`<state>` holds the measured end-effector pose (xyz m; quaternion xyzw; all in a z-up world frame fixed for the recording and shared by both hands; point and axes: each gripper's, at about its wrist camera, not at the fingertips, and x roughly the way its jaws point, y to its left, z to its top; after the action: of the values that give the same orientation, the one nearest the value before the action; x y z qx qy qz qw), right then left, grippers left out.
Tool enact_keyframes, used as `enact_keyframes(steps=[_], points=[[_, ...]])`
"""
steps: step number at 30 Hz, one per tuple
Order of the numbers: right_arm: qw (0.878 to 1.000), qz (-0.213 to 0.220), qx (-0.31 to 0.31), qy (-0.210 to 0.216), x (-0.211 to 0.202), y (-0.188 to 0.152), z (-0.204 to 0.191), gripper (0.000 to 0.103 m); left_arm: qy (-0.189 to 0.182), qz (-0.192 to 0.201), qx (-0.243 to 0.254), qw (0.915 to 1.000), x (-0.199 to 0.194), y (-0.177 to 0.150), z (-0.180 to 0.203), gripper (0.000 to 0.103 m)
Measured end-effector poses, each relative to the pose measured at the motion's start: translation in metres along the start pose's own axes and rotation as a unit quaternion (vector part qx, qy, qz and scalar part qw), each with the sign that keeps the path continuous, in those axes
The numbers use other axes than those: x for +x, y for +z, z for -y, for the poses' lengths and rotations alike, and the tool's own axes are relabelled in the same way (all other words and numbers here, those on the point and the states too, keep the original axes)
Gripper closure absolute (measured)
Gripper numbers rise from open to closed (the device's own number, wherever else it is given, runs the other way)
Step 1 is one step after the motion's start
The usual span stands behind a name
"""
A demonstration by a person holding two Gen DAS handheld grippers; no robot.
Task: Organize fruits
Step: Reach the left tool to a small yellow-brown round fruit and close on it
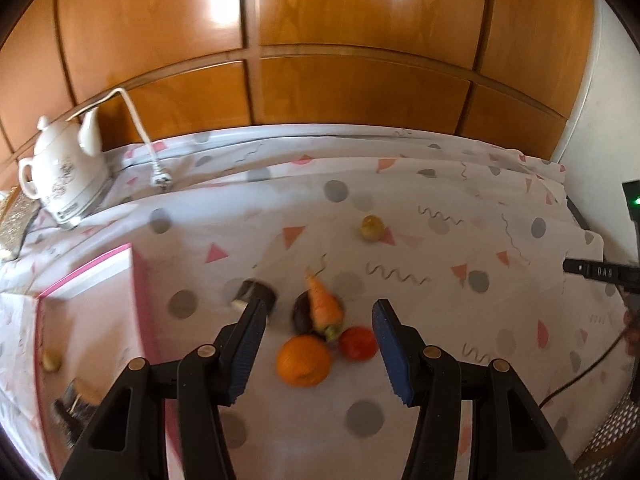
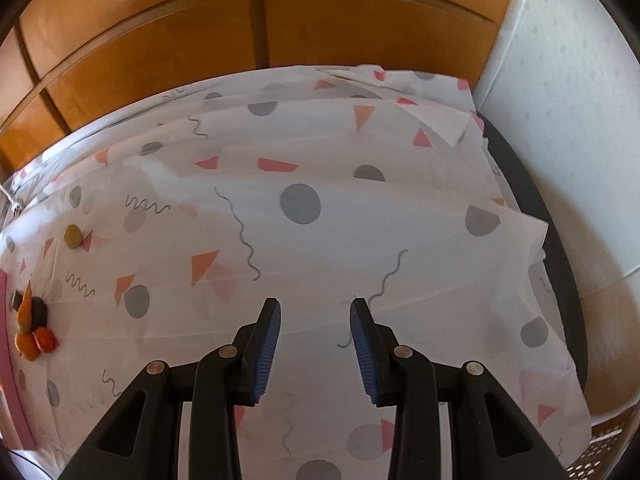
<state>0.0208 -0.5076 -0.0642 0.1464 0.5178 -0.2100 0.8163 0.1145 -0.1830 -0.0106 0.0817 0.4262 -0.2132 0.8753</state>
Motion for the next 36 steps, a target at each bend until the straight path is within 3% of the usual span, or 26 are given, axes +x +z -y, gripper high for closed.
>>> enact_keyframes(steps=[8, 17, 20, 25, 28, 36], points=[[1.000, -0.010, 0.022, -0.008, 0.003, 0.002, 0.010, 0.067, -0.015, -0.012, -0.015, 0.9997, 0.030, 0.026, 0.016, 0.047], [0.994, 0.005, 0.101, -0.032, 0.000, 0.003, 0.042, 0.067, -0.011, -0.022, -0.046, 0.9986, 0.056, 0.037, 0.028, 0.047], [0.984, 0.018, 0.176, -0.038, -0.006, 0.001, 0.069, 0.067, -0.010, -0.023, -0.056, 0.9981, 0.064, 0.041, 0.032, 0.047], [0.953, 0.021, 0.299, -0.036, -0.010, -0.010, 0.115, 0.067, -0.010, -0.025, -0.062, 0.9977, 0.077, 0.046, 0.042, 0.047], [0.949, 0.018, 0.313, -0.024, -0.008, -0.011, 0.122, 0.067, -0.011, -0.030, -0.063, 0.9975, 0.088, 0.050, 0.048, 0.047], [0.953, 0.009, 0.303, -0.004, -0.003, -0.008, 0.117, 0.067, -0.012, -0.058, -0.079, 0.9951, 0.123, 0.059, 0.054, 0.047]])
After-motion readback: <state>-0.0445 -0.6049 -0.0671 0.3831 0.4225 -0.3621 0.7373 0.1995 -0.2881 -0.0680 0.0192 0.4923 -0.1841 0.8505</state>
